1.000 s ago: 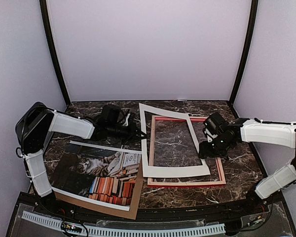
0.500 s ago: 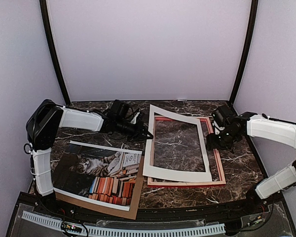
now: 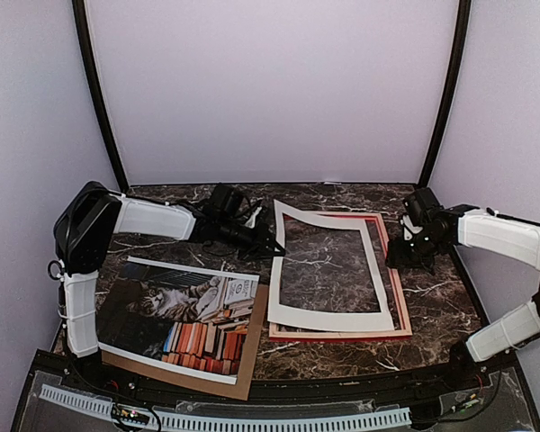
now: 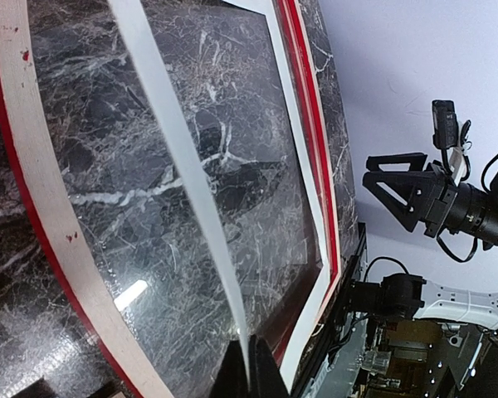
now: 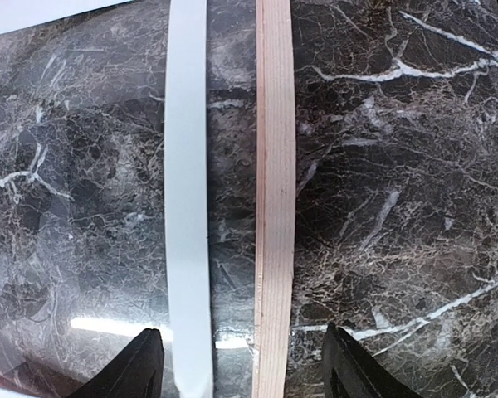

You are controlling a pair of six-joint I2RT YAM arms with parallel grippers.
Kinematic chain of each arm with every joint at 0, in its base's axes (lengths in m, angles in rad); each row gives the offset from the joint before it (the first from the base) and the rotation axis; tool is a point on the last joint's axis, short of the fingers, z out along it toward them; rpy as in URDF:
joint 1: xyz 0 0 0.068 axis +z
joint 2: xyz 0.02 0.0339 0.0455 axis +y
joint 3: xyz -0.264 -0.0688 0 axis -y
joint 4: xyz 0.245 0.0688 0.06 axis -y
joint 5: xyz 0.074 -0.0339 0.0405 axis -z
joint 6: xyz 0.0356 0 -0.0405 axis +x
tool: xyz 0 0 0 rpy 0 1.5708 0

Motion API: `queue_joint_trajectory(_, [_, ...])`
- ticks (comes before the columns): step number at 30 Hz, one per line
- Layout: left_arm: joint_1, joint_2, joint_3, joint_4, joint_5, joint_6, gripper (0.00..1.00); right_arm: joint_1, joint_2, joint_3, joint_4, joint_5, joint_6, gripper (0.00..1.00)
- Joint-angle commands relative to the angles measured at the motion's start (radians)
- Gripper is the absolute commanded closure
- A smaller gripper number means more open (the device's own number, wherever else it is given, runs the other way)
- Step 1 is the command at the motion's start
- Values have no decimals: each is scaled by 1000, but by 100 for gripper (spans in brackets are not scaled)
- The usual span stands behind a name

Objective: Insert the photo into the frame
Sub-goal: Place the mat board on the glass panel.

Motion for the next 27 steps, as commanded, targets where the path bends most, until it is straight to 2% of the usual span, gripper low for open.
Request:
queue_joint_trajectory(1, [-14, 3, 26, -16, 2, -4, 100, -43, -6, -38, 90, -104, -18, 34])
queue_joint_trajectory(6, [-23, 3, 26, -17, -17, -8, 100, -70, 14, -75, 132, -182, -29, 36])
queue_joint_trajectory(13, [-36, 0, 24, -21, -60, -6, 100, -67, -10, -99, 113, -163, -9, 41])
queue_joint_trajectory(21, [-39, -21, 15, -23, -111, -4, 100, -27, -22, -129, 97, -114, 84, 37])
queue_joint_trajectory(27, [-39, -27, 8, -18, -115, -7, 100, 14, -88, -265, 171, -111, 195, 38])
